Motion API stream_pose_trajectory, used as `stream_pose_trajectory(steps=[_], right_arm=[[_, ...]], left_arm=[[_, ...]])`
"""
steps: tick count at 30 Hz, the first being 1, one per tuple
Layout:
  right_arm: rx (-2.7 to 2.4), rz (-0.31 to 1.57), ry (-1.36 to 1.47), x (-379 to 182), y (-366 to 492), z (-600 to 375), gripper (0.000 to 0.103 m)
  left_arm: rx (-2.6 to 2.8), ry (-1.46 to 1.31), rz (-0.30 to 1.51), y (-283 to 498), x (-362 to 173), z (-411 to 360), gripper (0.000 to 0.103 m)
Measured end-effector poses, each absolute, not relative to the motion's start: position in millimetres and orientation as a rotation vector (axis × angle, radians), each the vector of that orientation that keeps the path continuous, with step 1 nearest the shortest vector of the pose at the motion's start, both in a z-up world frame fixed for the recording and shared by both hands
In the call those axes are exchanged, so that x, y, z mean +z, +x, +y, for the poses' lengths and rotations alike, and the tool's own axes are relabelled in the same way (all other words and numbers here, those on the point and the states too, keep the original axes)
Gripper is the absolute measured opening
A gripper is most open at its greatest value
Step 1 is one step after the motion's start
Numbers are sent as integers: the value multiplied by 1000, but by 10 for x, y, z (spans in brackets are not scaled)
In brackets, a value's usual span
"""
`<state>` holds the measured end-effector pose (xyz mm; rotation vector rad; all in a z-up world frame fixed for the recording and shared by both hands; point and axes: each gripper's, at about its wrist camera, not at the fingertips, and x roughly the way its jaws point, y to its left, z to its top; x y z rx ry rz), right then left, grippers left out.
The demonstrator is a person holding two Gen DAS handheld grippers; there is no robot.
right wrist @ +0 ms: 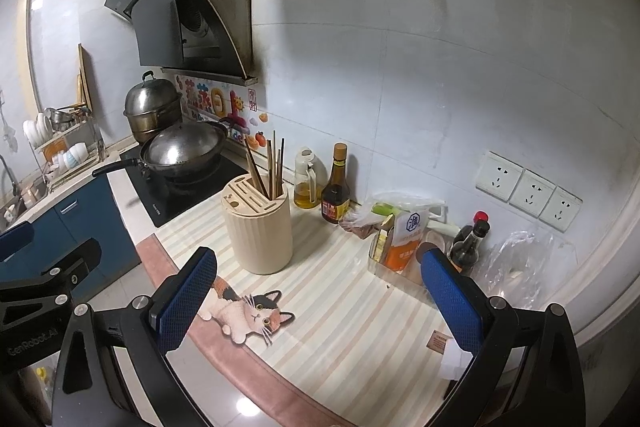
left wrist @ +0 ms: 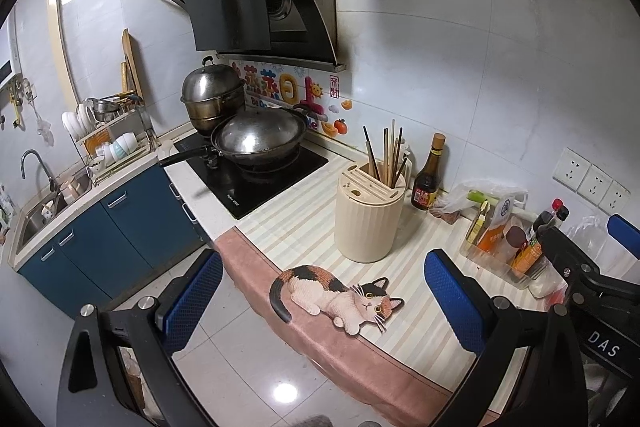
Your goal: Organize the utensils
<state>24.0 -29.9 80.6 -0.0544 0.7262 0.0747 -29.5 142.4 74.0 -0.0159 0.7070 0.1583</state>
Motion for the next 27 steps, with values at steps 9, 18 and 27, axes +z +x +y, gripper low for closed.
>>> stream_pose_trajectory(steps=[9, 18, 27], right_arm=[[75, 727, -52, 808, 236, -297, 103], [79, 721, -54, 824, 263, -304, 103], [79, 713, -48, 865, 278, -303, 103]], left_arm=[[153, -11, 704, -297, 755, 1428, 103], [151, -7, 700, -302, 764, 1439, 103], [149, -5, 698, -298, 789, 1457, 103]])
